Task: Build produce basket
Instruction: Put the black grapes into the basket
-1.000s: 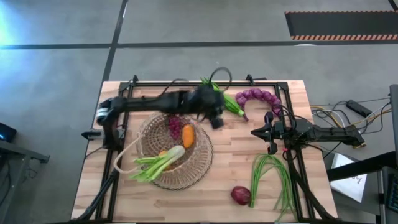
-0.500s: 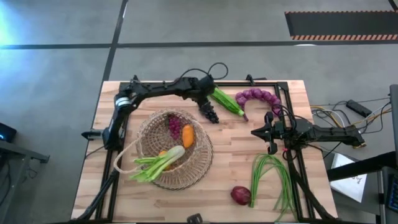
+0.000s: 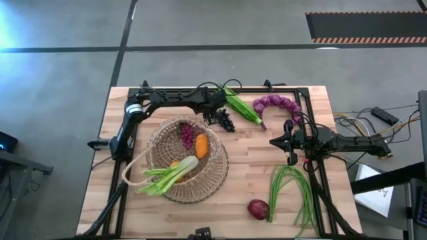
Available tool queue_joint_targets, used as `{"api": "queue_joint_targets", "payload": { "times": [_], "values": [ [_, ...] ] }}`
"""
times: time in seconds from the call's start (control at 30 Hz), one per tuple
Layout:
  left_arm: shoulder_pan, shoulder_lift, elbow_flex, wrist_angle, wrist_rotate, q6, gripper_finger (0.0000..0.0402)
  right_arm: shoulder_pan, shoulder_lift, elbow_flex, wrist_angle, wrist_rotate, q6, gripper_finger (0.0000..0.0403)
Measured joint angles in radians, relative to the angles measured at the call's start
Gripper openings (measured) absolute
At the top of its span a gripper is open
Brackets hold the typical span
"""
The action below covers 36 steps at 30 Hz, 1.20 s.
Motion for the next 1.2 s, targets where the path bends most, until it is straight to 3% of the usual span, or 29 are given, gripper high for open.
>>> {"api": "queue_joint_targets", "payload": {
  "times": [0.2, 0.43, 0.63, 0.83, 1.07, 1.2],
  "values": [
    [-0.003, 0.0, -0.094, 0.157, 0.102, 0.105, 0.0199, 0.0, 0.0, 0.0, 0.0, 0.0, 0.0, 0.0018],
    [-0.012, -0.002, -0.129, 0.304, 0.198, 0.119, 0.0199, 0.0, 0.0, 0.0, 0.0, 0.0, -0.002, 0.0018],
    [-0.015, -0.007, -0.134, 0.324, 0.214, 0.143, 0.0191, 0.0, 0.0, 0.0, 0.0, 0.0, 0.0, 0.0018],
    [-0.013, -0.007, -0.135, 0.348, 0.206, 0.143, 0.0135, 0.0, 0.0, 0.0, 0.0, 0.0, 0.0, 0.0018],
    [-0.022, -0.011, -0.135, 0.36, 0.209, 0.143, 0.0022, 0.0, 0.0, 0.0, 0.0, 0.0, -0.002, 0.0018],
    [-0.054, -0.033, -0.135, 0.357, 0.21, 0.143, 0.0007, 0.0, 0.0, 0.0, 0.0, 0.0, -0.001, 0.0018]
  ]
}}
